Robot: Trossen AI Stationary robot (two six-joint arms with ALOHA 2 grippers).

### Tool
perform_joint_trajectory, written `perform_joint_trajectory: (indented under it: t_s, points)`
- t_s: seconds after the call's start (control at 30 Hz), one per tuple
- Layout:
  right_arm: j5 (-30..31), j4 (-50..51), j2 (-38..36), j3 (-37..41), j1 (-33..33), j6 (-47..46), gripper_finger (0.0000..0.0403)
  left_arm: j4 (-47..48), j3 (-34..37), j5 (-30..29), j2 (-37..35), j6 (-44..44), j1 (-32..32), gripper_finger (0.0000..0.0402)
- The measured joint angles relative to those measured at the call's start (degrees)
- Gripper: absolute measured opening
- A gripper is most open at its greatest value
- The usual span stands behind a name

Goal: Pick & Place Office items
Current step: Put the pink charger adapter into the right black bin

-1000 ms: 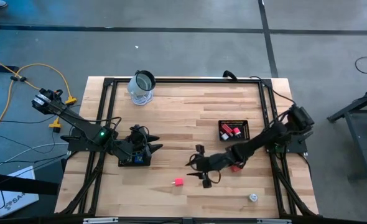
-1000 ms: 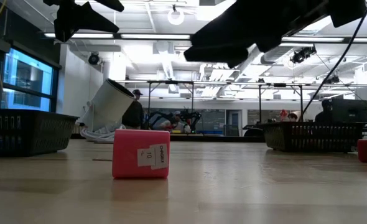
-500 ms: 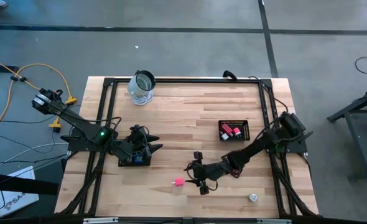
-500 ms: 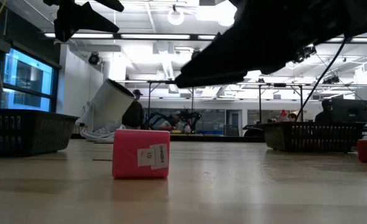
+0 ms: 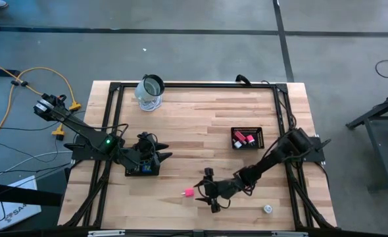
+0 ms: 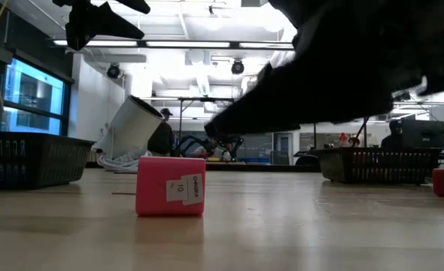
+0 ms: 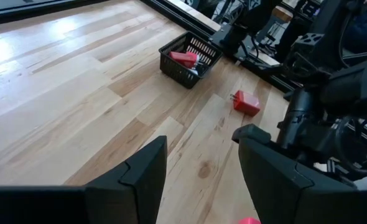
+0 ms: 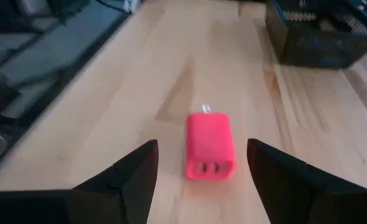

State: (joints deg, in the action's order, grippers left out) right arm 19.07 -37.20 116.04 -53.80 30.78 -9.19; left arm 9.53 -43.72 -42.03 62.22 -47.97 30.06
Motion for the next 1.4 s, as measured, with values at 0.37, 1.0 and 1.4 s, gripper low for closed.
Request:
perform_joint_trajectory:
  t_s: [0.37,1.0,1.4]
  points:
    - [2.47,0.44,0.66,0.02,0.27,-1.7,0.0233,-0.21,0.01,-0.01,0.0,0.01,0.0,0.0194]
    - [1.81,-2.06,4.29,-0.66,-0.47,-3.29,0.0233,-0.78,-0.01,-0.01,0.0,0.0,0.0,0.0194]
    - [1.55,-0.16,4.29,-1.23,-1.52,-6.01,0.0233,-0.84,-0.01,0.01,0.0,0.0,0.0,0.0194]
